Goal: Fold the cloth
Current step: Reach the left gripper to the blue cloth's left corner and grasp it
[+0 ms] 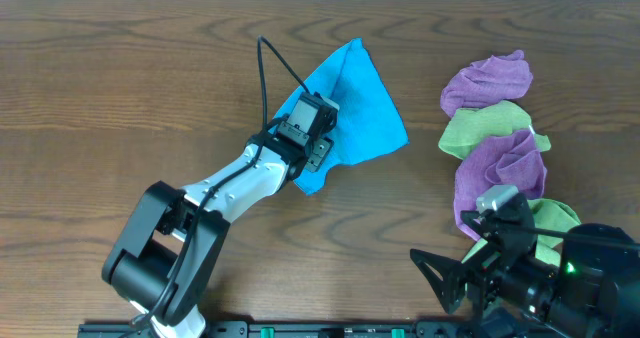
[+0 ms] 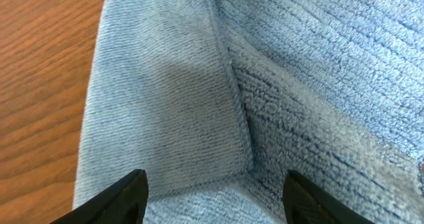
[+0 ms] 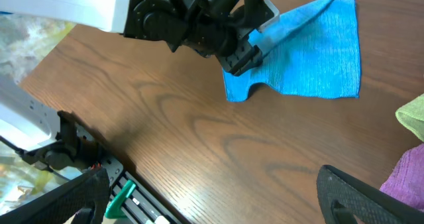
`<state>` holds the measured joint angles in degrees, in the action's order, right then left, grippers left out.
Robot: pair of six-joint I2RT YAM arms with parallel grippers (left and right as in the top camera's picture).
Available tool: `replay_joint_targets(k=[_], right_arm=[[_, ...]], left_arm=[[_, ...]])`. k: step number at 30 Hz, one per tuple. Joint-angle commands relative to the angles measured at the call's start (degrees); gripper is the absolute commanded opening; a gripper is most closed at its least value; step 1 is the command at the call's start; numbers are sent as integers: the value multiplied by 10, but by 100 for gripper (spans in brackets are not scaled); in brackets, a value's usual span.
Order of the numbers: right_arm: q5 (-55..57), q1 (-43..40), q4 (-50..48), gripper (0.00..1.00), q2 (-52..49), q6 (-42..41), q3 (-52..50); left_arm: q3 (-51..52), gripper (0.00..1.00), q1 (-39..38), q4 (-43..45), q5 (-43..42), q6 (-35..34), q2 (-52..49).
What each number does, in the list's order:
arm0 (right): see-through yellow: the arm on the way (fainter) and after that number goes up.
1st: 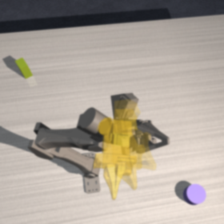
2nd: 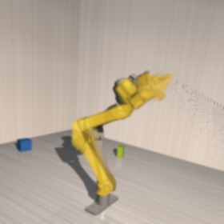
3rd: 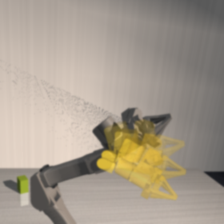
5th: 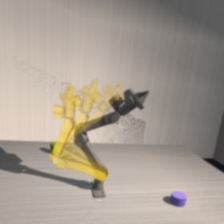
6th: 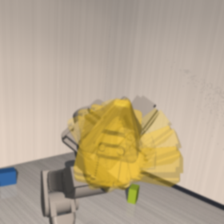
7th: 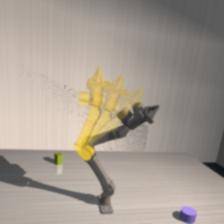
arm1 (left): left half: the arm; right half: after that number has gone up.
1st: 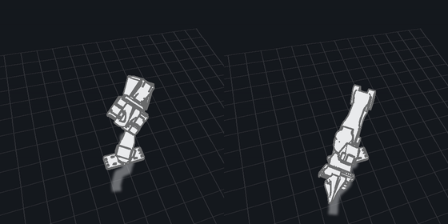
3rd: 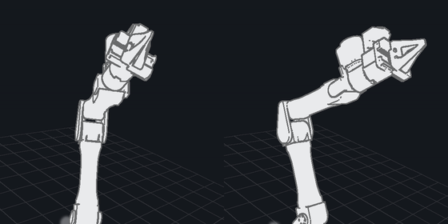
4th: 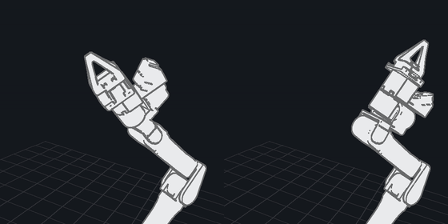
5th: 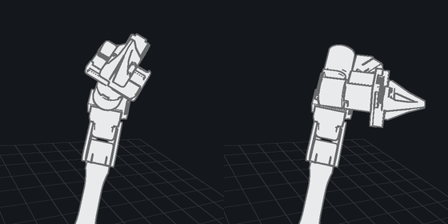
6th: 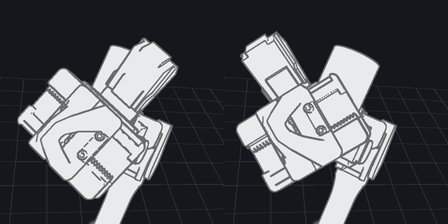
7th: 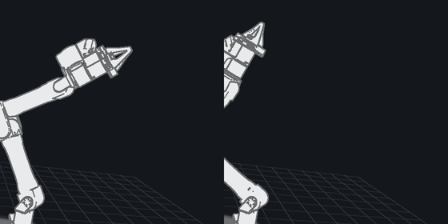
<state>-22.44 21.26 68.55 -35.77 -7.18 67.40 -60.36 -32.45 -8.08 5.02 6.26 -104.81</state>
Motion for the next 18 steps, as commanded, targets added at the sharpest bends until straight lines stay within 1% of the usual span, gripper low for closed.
replay_joint_targets(k=[1, 4, 6, 9, 11, 12, 14, 16, 17, 18], right_arm=[[2, 5, 3, 99, 1, 6, -1], [2, 5, 3, 99, 1, 6, -1], [2, 5, 3, 99, 1, 6, -1], [2, 5, 3, 99, 1, 6, -1], [2, 5, 3, 99, 1, 6, -1], [2, 5, 3, 99, 1, 6, -1], [2, 5, 2, 99, 1, 6, -1], [2, 5, 3, 99, 1, 6, -1], [2, 5, 2, 99, 1, 6, -1], [2, 5, 2, 99, 1, 6, -1]], left_arm=[[-5, 65, 7, 11, -4, 2, -16], [-5, 64, 15, 14, -5, 2, -30], [-5, 59, 17, 14, -6, 2, -32], [-5, 55, 17, 20, -6, 2, -32], [-5, 50, 17, 23, -6, 2, -32], [-5, 44, 17, 24, -6, 2, -32], [-5, 37, 17, 26, -6, 2, -32], [-5, 24, 17, 30, -6, 2, -32], [-5, 21, 17, 31, -6, 2, -32], [-5, 15, 17, 33, -6, 2, -32]])
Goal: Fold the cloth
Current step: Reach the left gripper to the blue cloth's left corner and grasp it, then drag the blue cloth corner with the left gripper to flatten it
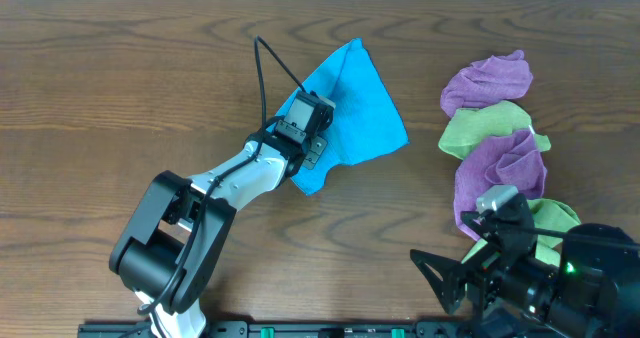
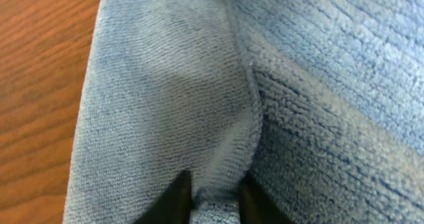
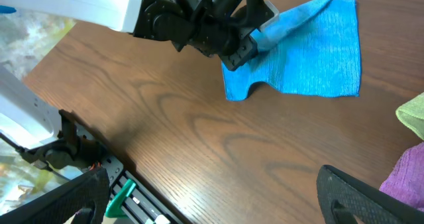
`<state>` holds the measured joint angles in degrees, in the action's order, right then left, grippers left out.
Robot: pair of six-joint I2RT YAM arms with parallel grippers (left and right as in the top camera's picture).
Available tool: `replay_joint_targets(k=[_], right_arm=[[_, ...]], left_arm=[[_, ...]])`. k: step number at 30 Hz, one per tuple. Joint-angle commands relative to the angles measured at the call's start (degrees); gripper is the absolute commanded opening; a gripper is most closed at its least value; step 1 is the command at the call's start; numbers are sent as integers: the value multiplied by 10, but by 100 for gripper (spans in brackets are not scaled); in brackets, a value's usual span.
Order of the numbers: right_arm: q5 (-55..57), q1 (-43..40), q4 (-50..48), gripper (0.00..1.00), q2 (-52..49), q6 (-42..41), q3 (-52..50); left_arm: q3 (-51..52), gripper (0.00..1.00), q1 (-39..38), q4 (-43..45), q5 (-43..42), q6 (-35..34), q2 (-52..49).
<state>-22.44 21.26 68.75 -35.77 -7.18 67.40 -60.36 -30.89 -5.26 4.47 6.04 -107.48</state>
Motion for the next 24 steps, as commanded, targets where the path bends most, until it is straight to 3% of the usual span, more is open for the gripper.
replay_joint_targets(k=[1, 8, 16, 19, 20, 21, 22, 23, 24], right_arm=[[2, 5, 0, 99, 1, 6, -1], [17, 5, 0, 99, 1, 6, -1], [36, 5, -2, 99, 1, 6, -1], [36, 5, -2, 99, -2, 6, -1], [36, 5, -2, 99, -4, 6, -1], [36, 5, -2, 99, -6, 6, -1], [36, 5, -2, 99, -8, 5, -1], [36, 5, -2, 99, -10, 5, -1], [36, 5, -2, 99, -12, 5, -1]], left_arm=[[-5, 7, 2, 7, 0, 4, -6], [-6, 6, 37, 60, 26, -8, -4], [-6, 6, 160, 104, 26, -83, -4], [-6, 6, 214, 111, 43, -173, -4], [-6, 6, 239, 106, 45, -232, -4], [-6, 22, 259, 99, 33, -277, -4], [-6, 50, 277, 95, 5, -308, -4], [-6, 94, 293, 89, -33, -314, -4], [-6, 95, 309, 82, -80, -313, -4]])
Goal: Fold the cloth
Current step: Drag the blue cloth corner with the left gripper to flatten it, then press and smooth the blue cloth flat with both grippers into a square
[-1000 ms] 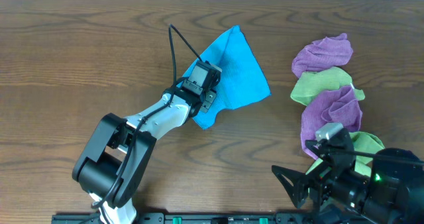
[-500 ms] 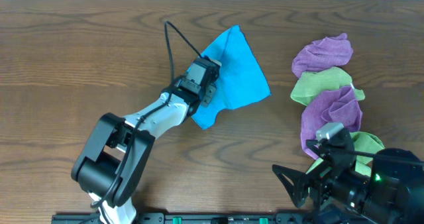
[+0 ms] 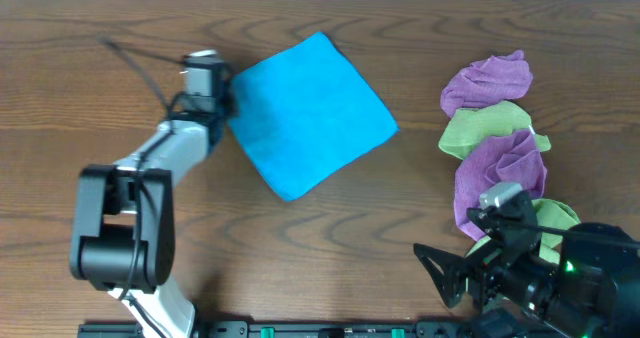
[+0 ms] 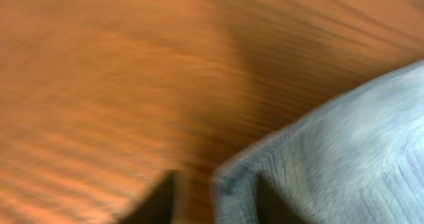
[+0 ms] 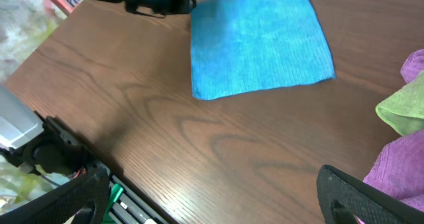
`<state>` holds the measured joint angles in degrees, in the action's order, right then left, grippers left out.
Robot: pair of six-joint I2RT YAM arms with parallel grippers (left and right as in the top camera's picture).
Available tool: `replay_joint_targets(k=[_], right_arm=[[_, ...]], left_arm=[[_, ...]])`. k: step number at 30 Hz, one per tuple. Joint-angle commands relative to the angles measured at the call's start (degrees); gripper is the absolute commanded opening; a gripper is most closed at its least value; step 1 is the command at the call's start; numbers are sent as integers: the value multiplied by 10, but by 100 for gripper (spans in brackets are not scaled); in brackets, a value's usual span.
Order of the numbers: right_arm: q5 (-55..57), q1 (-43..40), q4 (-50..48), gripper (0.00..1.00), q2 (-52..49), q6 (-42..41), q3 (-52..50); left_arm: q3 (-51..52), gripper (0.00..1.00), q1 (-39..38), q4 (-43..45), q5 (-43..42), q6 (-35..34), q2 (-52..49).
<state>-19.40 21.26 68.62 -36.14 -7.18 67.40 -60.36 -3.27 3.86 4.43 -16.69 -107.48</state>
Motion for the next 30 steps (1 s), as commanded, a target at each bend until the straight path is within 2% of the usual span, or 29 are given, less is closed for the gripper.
replay_joint_targets(k=[1, 5, 12, 14, 15, 19, 20, 21, 24, 30], right_arm=[[5, 5, 0, 99, -10, 5, -1], [6, 5, -3, 99, -23, 6, -1], [56, 5, -47, 99, -90, 6, -1], [93, 5, -86, 99, -147, 6, -1], [101, 4, -99, 95, -166, 6, -1], [110, -14, -170, 65, -267, 1, -1], [110, -24, -210, 43, -315, -1, -1], [109, -28, -233, 28, -344, -2, -1], [97, -34, -296, 2, -423, -5, -1], [98, -33, -393, 2, -588, -5, -1]], left_arm=[[-6, 95, 43, -16, -110, -86, -3], [-6, 95, 71, -69, -179, -63, 15], [-6, 96, 39, -194, -178, 4, 139], [-6, 95, 7, -264, -169, 14, 197], [-6, 95, -5, -285, -159, 21, 211], [-5, 95, -80, -374, -66, 29, 253], [-5, 96, -113, -404, -45, 30, 259], [-5, 95, -134, -422, -35, 30, 259], [3, 95, -189, -451, -13, 24, 259], [38, 95, -268, -452, 21, -39, 259]])
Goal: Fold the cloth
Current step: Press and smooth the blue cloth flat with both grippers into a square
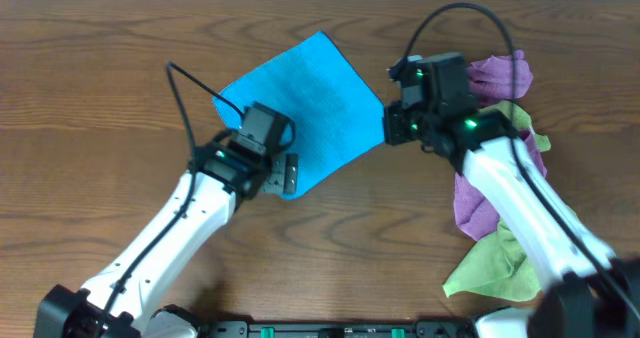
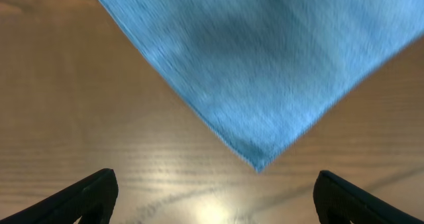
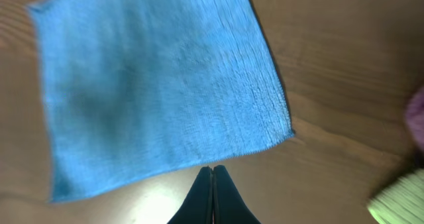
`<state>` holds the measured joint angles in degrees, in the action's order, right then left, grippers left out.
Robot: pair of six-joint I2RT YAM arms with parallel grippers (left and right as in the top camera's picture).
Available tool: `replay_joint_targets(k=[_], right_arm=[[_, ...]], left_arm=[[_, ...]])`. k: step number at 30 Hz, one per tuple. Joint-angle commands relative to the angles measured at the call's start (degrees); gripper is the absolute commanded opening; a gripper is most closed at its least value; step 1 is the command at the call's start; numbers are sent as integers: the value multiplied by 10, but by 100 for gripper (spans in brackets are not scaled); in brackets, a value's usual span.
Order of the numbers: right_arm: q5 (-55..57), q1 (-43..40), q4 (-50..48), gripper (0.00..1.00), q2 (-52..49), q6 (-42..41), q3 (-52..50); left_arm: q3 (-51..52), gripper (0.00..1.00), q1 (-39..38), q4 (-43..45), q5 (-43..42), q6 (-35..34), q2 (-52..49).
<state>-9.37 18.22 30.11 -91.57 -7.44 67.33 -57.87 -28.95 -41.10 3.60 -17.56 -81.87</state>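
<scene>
The blue cloth (image 1: 300,108) lies flat in a single layer, turned like a diamond, at the table's middle. My left gripper (image 1: 283,174) hovers just off the cloth's near corner (image 2: 258,166), open wide, with nothing between its fingers (image 2: 89,196). My right gripper (image 1: 390,128) is at the cloth's right corner. In the right wrist view its fingertips (image 3: 212,184) are pressed together, shut on nothing, just short of the cloth's edge (image 3: 245,151).
A heap of purple (image 1: 500,76) and green cloths (image 1: 490,270) lies at the right, under and behind my right arm. Bare wooden table (image 1: 100,98) surrounds the blue cloth on the left and in front.
My left gripper was at the cloth's far left corner; now it is open by the near corner. My right arm was open near the table's front right; now it is shut by the right corner.
The blue cloth first lay bunched in a triangle with my left gripper open over a fold. Then the gripper was shut on that fold. Later the cloth lay spread flat with the gripper at its left corner. Now both grippers are at corners, holding nothing.
</scene>
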Motion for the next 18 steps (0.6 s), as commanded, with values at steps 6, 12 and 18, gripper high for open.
replay_joint_targets(k=[6, 12, 18], right_arm=[[10, -3, -85, 1, -136, -3, 0], [75, -3, -118, 2, -177, -2, 0], [92, -3, -136, 2, -216, -2, 0]], left_arm=[[14, 95, -23, -11, 16, -39, 2], [14, 96, -23, -11, 12, -39, 2], [14, 95, -23, -10, 8, -39, 2]])
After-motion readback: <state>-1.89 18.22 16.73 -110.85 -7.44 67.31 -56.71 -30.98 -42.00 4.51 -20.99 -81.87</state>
